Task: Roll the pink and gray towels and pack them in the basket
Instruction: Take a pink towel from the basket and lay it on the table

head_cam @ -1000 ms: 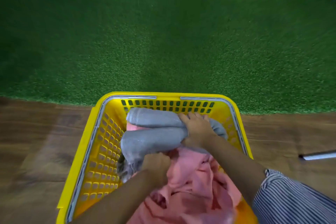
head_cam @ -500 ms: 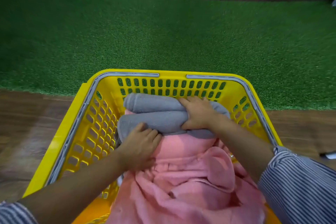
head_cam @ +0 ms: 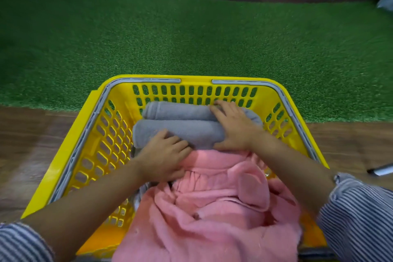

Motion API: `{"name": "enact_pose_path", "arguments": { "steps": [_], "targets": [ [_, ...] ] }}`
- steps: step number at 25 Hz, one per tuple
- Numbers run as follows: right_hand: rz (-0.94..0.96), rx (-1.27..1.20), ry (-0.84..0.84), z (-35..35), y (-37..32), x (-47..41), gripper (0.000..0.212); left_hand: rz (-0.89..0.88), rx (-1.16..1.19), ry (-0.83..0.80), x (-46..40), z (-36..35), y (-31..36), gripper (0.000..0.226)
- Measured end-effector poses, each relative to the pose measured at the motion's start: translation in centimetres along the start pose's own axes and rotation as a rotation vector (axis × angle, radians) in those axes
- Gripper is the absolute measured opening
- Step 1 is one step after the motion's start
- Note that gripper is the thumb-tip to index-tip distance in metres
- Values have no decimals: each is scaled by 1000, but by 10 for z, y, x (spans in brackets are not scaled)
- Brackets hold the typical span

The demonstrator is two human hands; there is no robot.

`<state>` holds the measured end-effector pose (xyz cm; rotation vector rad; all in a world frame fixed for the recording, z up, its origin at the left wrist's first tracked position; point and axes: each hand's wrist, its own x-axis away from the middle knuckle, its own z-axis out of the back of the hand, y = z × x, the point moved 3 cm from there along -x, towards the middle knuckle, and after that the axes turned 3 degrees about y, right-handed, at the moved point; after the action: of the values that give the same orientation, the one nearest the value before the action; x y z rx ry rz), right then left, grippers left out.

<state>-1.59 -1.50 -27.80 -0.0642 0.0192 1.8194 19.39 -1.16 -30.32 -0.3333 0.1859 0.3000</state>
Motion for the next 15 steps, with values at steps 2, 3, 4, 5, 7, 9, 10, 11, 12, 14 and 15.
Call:
{"name": "enact_pose_path", "arguments": {
  "steps": [2,3,4,5,7,9,10,11,12,14,15],
  "targets": [
    [78,33,164,14,1,21,84,-86,84,176,-27,14,22,34],
    [70,36,252,19,0,35,66,-111,121,237,-44,18,35,29],
    [27,31,303,21,-2,49,49,-141,134,261,-60,18,46,25],
    [-50,26,283,21,-3,61,36,-167,123,212,-74,16,52,23],
    [-322,26,-41,10,-2,82,34,-162,43,61,-84,4,53,20],
    [-500,-51,-406,-9,-3,104,39,-135,64,-24,-76,4,47,19],
    [-530,-141,-436,-9,-5,110,38,-124,88,-37,-72,10,44,20],
    [-526,-248,-353,-1,-7,109,37,-104,127,-59,-71,21,40,25],
    [-520,-359,-238,13,-8,104,34,-75,159,-57,-71,32,34,32],
    [-456,-527,-33,53,-17,89,29,18,234,-52,-77,62,21,47],
    [-413,-578,36,85,-22,80,30,86,291,-76,-86,89,11,51]
  ]
}}
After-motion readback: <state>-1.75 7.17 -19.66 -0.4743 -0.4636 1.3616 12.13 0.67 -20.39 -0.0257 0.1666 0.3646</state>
